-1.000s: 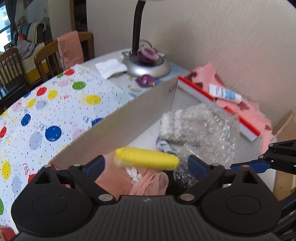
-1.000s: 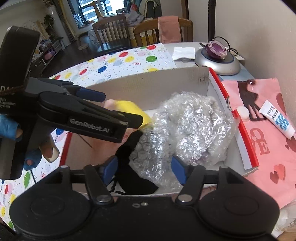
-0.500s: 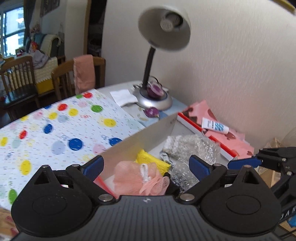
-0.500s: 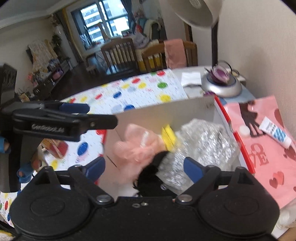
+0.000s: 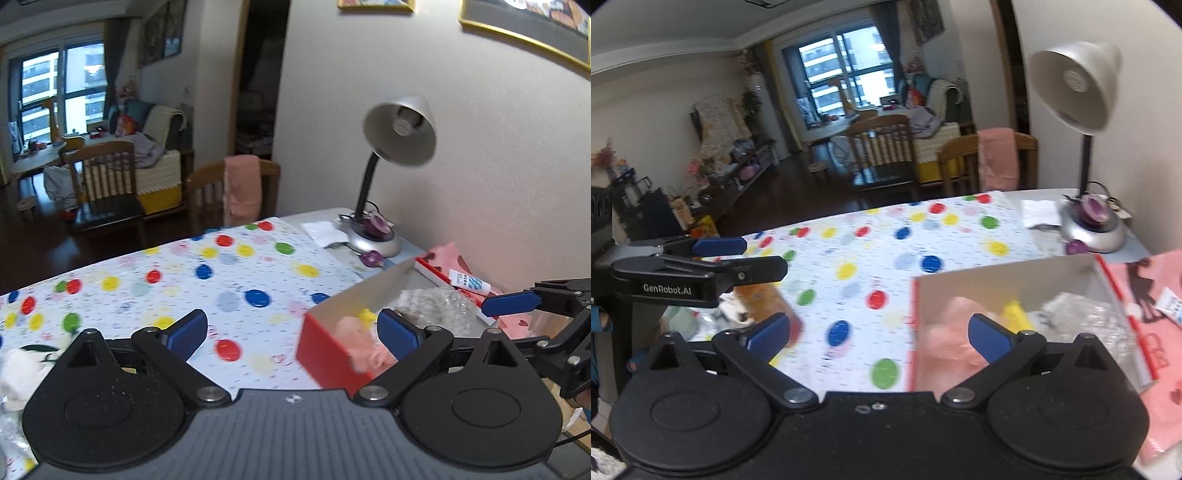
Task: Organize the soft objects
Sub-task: 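Move the right gripper to the white cloth bag while the left approaches the zip bag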
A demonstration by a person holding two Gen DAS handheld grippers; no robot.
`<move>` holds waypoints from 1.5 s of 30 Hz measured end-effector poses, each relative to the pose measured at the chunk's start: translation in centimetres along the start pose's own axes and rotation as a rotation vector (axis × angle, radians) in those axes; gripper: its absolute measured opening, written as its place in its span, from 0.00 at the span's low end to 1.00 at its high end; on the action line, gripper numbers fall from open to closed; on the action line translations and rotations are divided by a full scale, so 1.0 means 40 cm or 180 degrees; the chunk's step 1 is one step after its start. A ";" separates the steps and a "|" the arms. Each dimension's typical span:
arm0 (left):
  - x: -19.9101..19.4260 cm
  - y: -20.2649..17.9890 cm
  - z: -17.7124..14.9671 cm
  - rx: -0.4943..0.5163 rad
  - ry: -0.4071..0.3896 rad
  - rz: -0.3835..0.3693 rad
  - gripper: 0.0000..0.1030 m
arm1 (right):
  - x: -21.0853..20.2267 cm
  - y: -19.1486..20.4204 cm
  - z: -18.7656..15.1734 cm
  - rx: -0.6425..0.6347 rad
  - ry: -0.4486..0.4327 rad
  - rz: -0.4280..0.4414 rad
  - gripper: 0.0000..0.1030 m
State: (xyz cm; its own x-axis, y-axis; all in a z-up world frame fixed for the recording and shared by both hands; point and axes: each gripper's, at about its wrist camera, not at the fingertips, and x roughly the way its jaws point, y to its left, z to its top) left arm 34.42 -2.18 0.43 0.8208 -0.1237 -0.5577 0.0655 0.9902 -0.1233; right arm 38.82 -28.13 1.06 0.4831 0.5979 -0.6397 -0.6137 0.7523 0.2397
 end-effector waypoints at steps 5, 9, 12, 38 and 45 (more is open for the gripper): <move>-0.083 0.092 -0.036 -0.0132 -0.0084 0.0052 0.97 | 0.026 0.112 0.007 -0.0114 -0.0004 0.0160 1.00; -0.136 0.171 -0.078 -0.0282 -0.0151 0.0264 0.98 | 0.057 0.204 0.018 -0.0215 0.0010 0.0233 1.00; -0.174 0.239 -0.119 -0.0436 -0.0270 0.0554 0.98 | 0.085 0.273 0.026 -0.0279 0.0048 0.0268 1.00; -0.134 0.612 -0.395 -0.1252 0.0129 0.1392 0.98 | 0.509 0.743 0.224 -0.0558 0.0572 0.0354 0.97; -0.064 0.641 -0.415 -0.1486 0.0282 0.1393 0.98 | 0.684 0.773 0.243 -0.0239 0.0887 0.0198 0.91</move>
State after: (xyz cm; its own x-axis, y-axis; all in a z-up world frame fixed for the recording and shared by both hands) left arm 24.57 22.47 -14.93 0.6644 0.2606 -0.7005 -0.5348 0.8205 -0.2020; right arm 39.13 14.19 -1.93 0.2594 0.5353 -0.8038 -0.6862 0.6879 0.2366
